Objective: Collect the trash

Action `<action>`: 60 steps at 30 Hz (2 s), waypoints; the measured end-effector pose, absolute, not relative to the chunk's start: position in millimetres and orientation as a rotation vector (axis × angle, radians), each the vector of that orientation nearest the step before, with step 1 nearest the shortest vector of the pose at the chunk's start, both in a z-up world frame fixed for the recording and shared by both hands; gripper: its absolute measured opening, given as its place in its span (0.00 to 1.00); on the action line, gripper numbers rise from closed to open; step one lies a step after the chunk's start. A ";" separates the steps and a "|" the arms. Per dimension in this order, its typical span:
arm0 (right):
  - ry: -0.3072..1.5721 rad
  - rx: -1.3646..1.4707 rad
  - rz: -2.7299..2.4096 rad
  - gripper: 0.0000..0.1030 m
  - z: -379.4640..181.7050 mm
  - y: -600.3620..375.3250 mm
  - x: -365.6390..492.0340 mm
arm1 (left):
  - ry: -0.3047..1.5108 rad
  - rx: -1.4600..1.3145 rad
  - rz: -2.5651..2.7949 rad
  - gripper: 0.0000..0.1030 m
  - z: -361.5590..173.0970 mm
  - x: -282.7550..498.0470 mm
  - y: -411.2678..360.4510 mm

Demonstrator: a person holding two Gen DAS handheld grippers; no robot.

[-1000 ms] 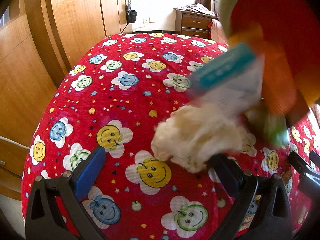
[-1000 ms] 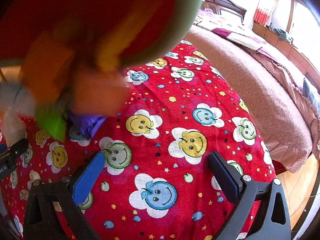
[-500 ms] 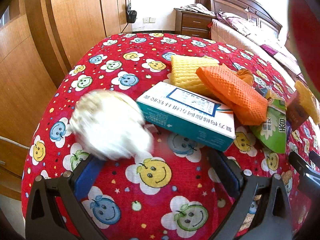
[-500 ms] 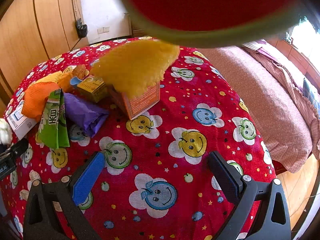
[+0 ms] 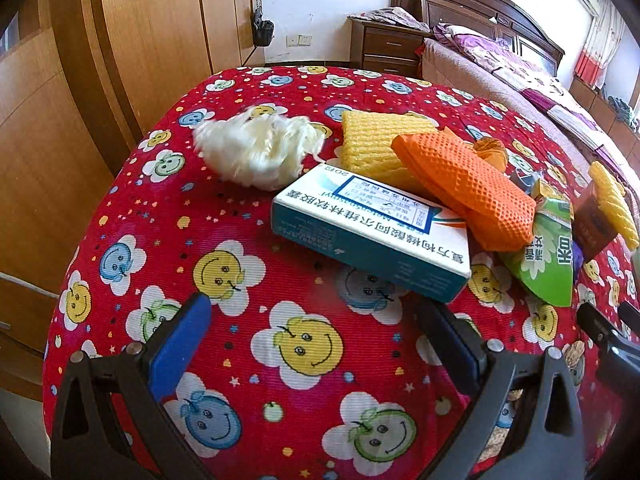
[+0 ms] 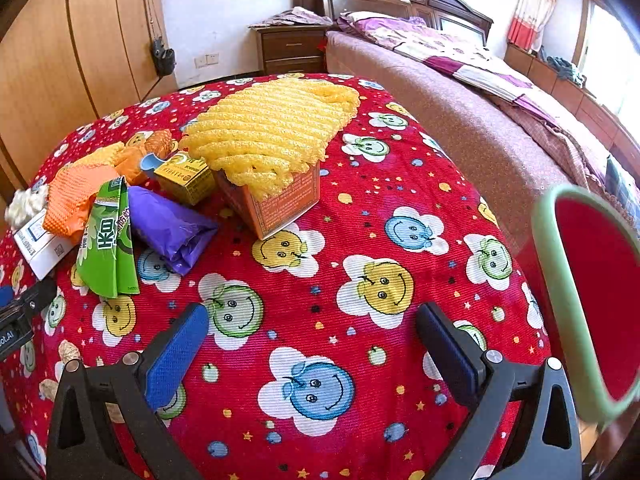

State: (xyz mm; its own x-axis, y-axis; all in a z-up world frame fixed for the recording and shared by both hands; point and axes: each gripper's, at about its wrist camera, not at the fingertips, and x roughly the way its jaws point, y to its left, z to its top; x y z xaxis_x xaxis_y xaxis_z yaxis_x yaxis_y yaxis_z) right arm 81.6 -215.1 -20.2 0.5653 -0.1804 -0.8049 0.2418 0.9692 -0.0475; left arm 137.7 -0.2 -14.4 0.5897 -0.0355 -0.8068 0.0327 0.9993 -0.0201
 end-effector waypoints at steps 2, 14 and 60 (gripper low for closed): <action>0.938 0.072 -0.248 1.00 -20.1 -215.2 81.5 | 0.939 -0.001 -0.039 0.98 -14.3 137.4 -0.5; 0.938 0.069 -0.249 1.00 -20.2 -214.2 80.4 | 0.941 -0.002 -0.032 0.99 -15.1 138.0 -4.9; 0.942 0.059 -0.211 1.00 -17.7 -210.3 60.6 | 0.938 -0.011 -0.037 0.99 -14.6 92.2 -4.1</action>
